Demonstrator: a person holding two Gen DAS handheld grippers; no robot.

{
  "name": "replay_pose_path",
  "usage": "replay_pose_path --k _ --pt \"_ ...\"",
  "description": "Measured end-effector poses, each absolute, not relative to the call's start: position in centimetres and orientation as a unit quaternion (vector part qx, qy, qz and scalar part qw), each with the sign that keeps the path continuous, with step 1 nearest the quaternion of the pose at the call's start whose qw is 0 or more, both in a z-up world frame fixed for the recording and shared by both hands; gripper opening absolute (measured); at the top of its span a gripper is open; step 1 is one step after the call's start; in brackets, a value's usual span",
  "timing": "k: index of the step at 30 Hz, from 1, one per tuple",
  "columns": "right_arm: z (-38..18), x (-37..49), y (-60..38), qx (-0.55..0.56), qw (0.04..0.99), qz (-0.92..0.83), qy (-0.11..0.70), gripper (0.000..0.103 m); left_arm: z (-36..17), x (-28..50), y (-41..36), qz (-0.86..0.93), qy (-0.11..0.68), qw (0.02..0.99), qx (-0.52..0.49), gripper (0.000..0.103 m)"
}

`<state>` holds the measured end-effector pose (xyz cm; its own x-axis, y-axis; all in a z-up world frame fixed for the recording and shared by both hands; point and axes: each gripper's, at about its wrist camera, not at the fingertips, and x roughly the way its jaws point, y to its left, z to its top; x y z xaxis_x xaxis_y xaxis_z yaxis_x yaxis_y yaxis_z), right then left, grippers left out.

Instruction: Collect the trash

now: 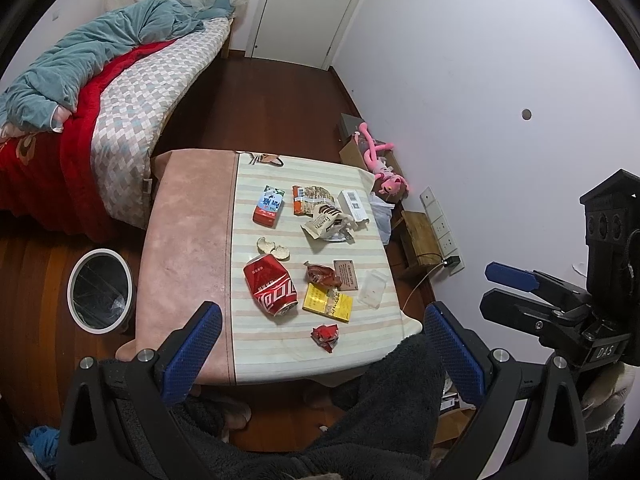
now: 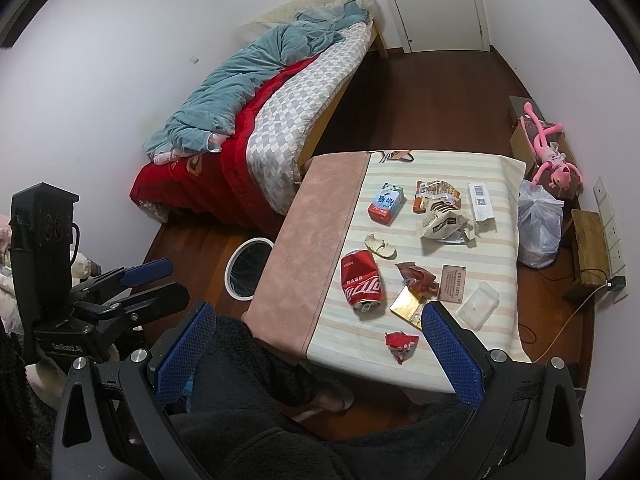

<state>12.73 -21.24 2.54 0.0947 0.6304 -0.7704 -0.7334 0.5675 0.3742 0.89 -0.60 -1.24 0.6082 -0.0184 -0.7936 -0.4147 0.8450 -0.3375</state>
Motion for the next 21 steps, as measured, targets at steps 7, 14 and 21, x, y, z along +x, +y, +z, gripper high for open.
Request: replay_pose_path --k 7,14,21 --pt "2.58 12.56 -21.01 -0.054 0.739 0.461 0.487 0.103 -1.26 0.86 -0.59 0.115 0.427 0.861 -0.252 0.103" --pt "2.58 12.53 -20.66 -0.058 0.74 0.462 0.486 0.103 -0.72 0.97 -0.61 0.11 0.427 0.862 -0.25 0.103" --pt "2.64 12.47 -20.71 -0.058 0.74 0.462 0.486 0.103 -0.74 0.96 -0.67 0.111 0.426 0.862 -0.25 0.103"
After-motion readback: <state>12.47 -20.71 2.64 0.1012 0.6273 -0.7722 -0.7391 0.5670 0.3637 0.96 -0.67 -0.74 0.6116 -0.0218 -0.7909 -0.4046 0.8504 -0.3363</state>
